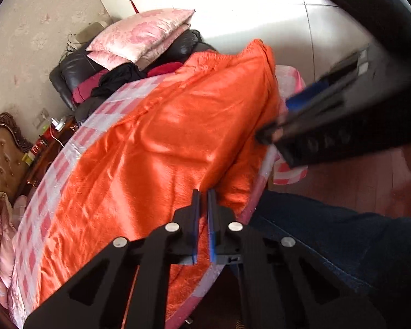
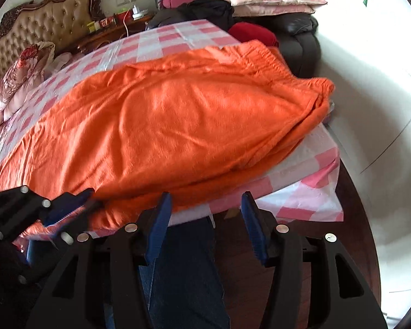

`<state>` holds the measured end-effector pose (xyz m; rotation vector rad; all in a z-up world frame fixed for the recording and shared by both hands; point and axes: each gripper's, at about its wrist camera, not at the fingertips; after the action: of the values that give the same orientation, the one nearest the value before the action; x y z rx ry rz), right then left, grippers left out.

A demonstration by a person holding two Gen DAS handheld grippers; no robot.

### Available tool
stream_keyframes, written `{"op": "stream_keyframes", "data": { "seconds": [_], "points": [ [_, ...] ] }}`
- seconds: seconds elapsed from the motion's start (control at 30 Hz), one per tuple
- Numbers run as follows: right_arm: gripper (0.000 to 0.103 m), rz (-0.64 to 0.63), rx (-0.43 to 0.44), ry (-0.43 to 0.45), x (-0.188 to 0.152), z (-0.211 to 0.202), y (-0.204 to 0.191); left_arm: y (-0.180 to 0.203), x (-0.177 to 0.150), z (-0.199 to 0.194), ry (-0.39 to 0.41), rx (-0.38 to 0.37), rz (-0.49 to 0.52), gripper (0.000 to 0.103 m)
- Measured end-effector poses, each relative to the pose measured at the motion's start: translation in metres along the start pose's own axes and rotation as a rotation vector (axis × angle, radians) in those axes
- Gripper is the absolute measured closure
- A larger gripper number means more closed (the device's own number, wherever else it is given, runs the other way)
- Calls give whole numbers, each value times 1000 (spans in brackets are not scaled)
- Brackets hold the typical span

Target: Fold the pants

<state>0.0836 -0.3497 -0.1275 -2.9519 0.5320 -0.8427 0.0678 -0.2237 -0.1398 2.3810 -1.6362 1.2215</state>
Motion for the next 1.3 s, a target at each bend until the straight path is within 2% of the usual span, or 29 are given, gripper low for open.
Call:
{"op": "stream_keyframes", "data": {
  "seconds": [0.1, 0.2, 0.27, 0.33, 0.43, 0.6, 0.73, 0.77, 0.87, 0.9, 0.93, 1.0, 1.1, 1.17, 1.2, 1.3],
  "points": [
    [48, 8, 1, 8, -3, 5, 4, -3, 8, -16, 42, 4, 3, 101],
    [46, 28, 19, 1, -3, 7, 8, -5, 14, -35, 78, -28, -4, 101],
    [45, 27, 21, 3, -3, 7, 9, -1, 12, -34, 60, -54, 14, 101],
    [45, 65, 50, -6, -3, 8, 14, 10, 4, -20, 11, -68, 53, 101],
    [45, 132, 86, -23, -5, 7, 28, 14, 0, -15, -4, -78, 42, 101],
    [45, 156, 27, 67, 0, -20, 48, 16, -2, -14, -3, -79, 43, 101],
    [42, 30, 69, 149, 28, -34, 17, 13, -4, -13, -3, -113, 4, 93],
    [42, -7, 65, 140, 32, -30, 8, 11, -4, -15, -6, -129, -12, 92],
    [43, -126, -56, 61, 31, -4, -13, -3, -11, -32, -6, -149, -92, 91],
    [43, -142, -72, 23, 28, 4, -12, -17, -20, -46, -9, -131, -165, 91],
    [43, -146, -67, 28, 24, 5, -10, -28, -28, -55, -14, -118, -222, 91],
    [44, -167, -76, 32, 22, 3, -9, -47, -55, -77, -58, -41, -322, 91],
    [43, -174, -87, 26, 22, 3, -9, -54, -93, -95, -157, 57, -345, 91],
    [43, -169, -116, 24, 25, 2, -13, -57, -110, -98, -208, 91, -343, 91],
    [43, -169, -141, 47, 27, -4, -18, -57, -115, -98, -223, 95, -345, 91],
    [43, -239, -96, 120, 33, -21, -42, -58, -124, -96, -242, 124, -329, 91]
  ]
}}
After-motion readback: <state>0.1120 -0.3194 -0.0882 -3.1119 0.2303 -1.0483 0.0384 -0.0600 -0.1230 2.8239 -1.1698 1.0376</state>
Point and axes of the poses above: each gripper's, at about its wrist camera, not at the fingertips, and z roughly the way its jaws point, y to its right, x to its top, and after that the axes turned 5 degrees about z, right-handed
